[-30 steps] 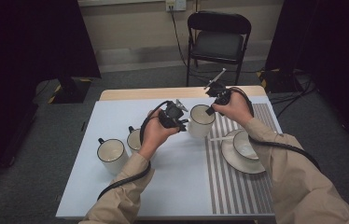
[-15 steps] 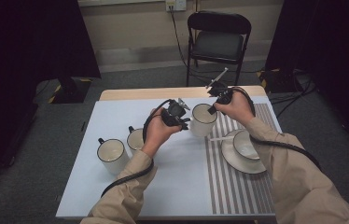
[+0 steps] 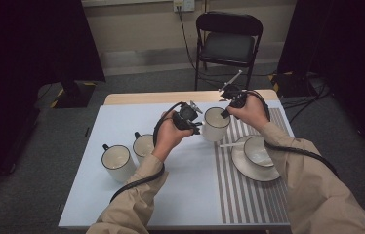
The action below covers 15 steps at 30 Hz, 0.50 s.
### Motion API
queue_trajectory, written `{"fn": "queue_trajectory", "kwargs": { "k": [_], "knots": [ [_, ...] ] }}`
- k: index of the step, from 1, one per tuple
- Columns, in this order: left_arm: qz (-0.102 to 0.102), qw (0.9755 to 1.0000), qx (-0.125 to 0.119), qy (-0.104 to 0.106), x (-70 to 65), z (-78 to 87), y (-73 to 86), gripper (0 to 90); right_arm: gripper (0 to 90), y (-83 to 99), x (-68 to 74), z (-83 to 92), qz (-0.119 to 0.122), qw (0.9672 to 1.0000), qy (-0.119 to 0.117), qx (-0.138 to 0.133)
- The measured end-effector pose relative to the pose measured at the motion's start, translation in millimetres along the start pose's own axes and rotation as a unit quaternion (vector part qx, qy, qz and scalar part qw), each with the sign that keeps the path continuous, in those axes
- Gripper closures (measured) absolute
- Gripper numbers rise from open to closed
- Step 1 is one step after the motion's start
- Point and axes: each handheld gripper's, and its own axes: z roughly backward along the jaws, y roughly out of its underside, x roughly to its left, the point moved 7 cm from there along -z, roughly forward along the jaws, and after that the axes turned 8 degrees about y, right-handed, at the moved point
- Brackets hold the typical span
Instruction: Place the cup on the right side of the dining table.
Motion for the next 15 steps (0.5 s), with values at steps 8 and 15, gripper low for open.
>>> {"fn": "queue_trajectory", "kwargs": {
  "k": [8,15],
  "knots": [
    [0.001,1.0,-0.003,0.0,-0.1,-3.9,-3.3,78.0,84.1,2.7,-3.7,0.5,-0.003,1.0,0.004,0.002],
    [0.002,1.0,-0.004,0.002,0.9,-8.8,-6.8,78.0,84.1,4.6,-8.3,0.0,-0.006,0.9999,0.01,0.004]
  ]
}}
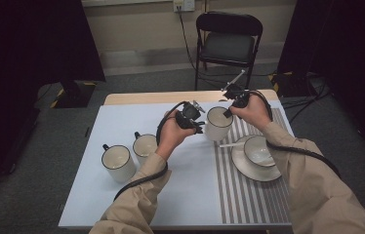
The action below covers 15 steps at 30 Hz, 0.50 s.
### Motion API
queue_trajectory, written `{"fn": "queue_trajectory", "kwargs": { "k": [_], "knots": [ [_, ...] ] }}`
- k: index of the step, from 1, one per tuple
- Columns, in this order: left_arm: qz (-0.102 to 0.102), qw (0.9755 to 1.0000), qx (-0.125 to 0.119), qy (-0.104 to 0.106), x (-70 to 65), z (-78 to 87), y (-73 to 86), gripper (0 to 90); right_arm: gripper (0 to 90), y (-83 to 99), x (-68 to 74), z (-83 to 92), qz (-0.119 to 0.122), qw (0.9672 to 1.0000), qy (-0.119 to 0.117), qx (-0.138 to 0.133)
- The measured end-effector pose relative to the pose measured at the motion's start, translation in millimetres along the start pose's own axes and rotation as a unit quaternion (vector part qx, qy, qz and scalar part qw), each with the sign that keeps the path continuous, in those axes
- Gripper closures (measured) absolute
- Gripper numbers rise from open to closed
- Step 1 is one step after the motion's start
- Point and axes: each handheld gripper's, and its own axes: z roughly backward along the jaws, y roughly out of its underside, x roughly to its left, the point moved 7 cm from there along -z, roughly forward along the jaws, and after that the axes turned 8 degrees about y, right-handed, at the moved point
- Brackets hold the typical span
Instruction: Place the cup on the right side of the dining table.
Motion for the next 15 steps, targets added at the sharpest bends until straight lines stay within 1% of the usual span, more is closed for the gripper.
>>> {"fn": "queue_trajectory", "kwargs": {
  "k": [4,5,12,15],
  "knots": [
    [-0.001,1.0,0.003,0.004,0.7,-3.6,-2.2,78.0,84.2,1.1,-3.0,-1.2,-0.002,1.0,0.002,-0.001],
    [0.0,1.0,0.003,0.003,0.6,-4.4,-2.6,78.0,84.1,1.7,-4.2,-1.5,-0.001,1.0,0.006,-0.001],
    [-0.003,1.0,0.004,0.004,0.8,-9.6,-7.3,78.0,84.1,4.4,-9.5,-2.0,-0.005,0.9999,0.01,0.0],
    [-0.001,1.0,0.003,0.005,0.6,-11.5,-8.3,78.0,84.1,5.6,-11.7,-1.9,-0.005,0.9999,0.013,0.001]
  ]
}}
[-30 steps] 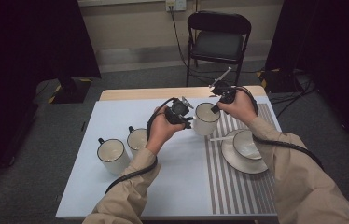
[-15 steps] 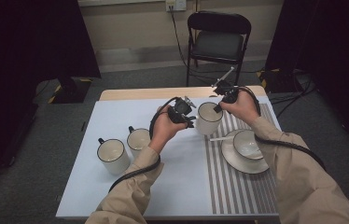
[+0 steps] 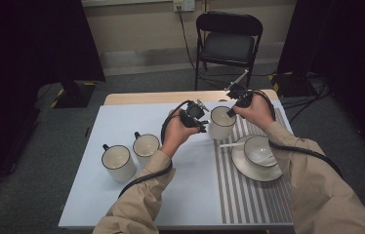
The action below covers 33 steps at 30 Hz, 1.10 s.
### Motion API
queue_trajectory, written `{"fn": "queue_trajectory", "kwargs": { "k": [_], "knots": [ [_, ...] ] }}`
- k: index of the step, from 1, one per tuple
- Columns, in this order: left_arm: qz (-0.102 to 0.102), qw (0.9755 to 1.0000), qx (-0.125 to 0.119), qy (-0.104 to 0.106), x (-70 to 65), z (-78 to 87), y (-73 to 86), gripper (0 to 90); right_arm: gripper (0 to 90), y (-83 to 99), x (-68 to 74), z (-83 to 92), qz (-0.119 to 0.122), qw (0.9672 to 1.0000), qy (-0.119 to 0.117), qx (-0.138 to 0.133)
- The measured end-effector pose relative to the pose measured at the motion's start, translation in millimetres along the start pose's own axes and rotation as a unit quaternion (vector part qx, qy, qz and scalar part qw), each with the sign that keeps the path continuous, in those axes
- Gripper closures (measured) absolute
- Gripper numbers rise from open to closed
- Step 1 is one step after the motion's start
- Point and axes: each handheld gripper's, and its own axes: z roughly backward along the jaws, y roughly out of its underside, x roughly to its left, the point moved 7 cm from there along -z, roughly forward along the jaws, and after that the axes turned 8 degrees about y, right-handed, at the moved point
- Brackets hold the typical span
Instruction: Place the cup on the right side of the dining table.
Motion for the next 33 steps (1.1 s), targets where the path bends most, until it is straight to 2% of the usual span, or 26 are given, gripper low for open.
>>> {"fn": "queue_trajectory", "kwargs": {
  "k": [33],
  "knots": [
    [0.005,0.9999,-0.004,0.013,1.6,-25.3,-13.9,78.1,84.0,12.4,-20.1,-5.3,-0.014,0.9995,0.025,0.013]
  ]
}}
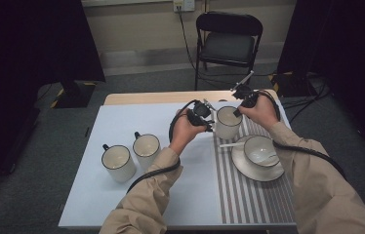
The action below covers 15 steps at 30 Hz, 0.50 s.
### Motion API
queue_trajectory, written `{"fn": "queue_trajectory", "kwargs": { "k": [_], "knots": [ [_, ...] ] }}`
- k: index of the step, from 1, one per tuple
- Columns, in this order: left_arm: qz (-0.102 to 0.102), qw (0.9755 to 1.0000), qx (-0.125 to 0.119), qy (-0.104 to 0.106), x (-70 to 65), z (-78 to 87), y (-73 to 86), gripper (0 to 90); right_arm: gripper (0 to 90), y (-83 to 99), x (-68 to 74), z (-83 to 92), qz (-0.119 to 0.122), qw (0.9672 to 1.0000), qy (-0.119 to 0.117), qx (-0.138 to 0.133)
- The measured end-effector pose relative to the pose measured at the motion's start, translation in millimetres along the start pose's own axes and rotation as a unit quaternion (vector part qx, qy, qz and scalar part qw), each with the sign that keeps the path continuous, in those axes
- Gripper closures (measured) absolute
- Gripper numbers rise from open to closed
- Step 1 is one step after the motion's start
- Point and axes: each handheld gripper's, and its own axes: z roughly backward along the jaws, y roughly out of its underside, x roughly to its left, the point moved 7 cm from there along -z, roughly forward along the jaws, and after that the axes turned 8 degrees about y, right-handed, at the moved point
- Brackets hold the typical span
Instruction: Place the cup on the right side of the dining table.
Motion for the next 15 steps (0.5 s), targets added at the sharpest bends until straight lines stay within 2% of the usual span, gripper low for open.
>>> {"fn": "queue_trajectory", "kwargs": {
  "k": [15],
  "knots": [
    [0.003,1.0,0.003,0.005,0.8,-10.6,-1.9,78.1,84.0,5.2,-4.7,-4.6,-0.005,0.9999,0.009,0.005]
  ]
}}
